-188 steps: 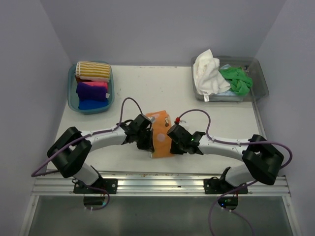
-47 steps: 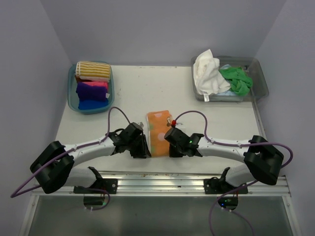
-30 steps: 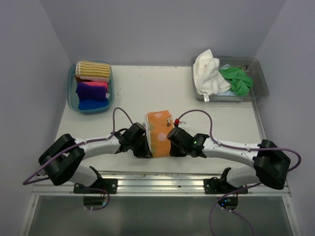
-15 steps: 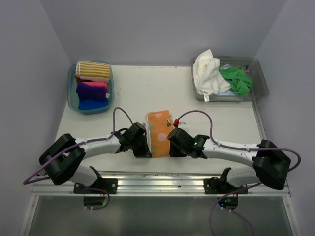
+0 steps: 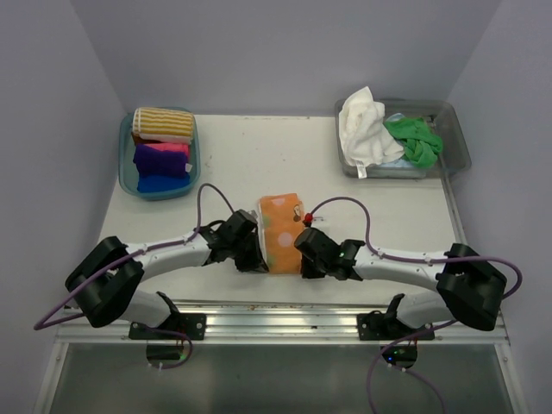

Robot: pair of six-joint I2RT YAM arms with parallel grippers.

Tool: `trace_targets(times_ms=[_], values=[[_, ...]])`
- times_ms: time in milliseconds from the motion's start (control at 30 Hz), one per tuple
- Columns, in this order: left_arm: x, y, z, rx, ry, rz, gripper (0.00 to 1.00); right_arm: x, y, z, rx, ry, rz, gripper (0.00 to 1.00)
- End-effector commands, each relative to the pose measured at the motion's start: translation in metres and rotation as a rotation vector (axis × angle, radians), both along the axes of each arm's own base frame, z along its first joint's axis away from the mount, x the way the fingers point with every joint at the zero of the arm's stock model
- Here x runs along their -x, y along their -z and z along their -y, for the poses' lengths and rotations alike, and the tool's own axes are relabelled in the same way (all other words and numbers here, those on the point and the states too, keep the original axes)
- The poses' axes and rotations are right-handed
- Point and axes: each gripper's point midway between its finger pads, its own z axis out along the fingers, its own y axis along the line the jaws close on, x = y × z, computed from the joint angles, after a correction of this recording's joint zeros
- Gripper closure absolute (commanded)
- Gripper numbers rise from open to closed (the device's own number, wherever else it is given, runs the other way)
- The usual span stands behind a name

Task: Roll the towels
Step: Roll the towel

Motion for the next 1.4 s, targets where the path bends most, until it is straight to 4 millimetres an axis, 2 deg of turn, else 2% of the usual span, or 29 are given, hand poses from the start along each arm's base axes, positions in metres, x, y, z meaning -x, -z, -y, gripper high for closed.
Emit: trace_targets(times_ms=[0,300,600,833,967,1033,1167,1300,1367], values=[[-0.014,-0.029,0.011,0.032,0.008,0.067,1.0,-0.013,-0.021,0.002,-0.001,0.04,0.069,1.0],[-0.023,-0.045,0.007,0.035,-0.004,0.047,1.0,-0.031,-0.049,0.003,0.057,0.038,0.145,1.0],[-0.054,-0.054,-0.002,0.051,-0.034,0.056,1.0,-0.059,-0.062,-0.003,0.079,0.03,0.17,1.0],[-0.084,-0.052,-0.004,0.028,-0.049,0.058,1.0,-0.09,-0.053,-0.001,0.116,0.038,0.141,1.0],[-0.096,-0.039,-0.003,0.006,-0.047,0.029,1.0,-0.105,-0.049,-0.003,0.122,0.04,0.131,1.0],[-0.101,-0.035,-0.003,0.0,-0.047,0.03,1.0,-0.109,-0.044,-0.003,0.131,0.036,0.126,1.0],[-0.103,-0.014,-0.006,-0.048,-0.044,-0.009,1.0,-0.115,-0.031,-0.006,0.152,0.034,0.107,1.0],[-0.105,-0.011,-0.007,-0.063,-0.035,-0.006,1.0,-0.114,-0.019,-0.005,0.165,0.031,0.086,1.0],[-0.105,-0.016,-0.008,-0.064,-0.033,0.008,0.96,-0.114,-0.018,-0.004,0.167,0.033,0.083,1.0]])
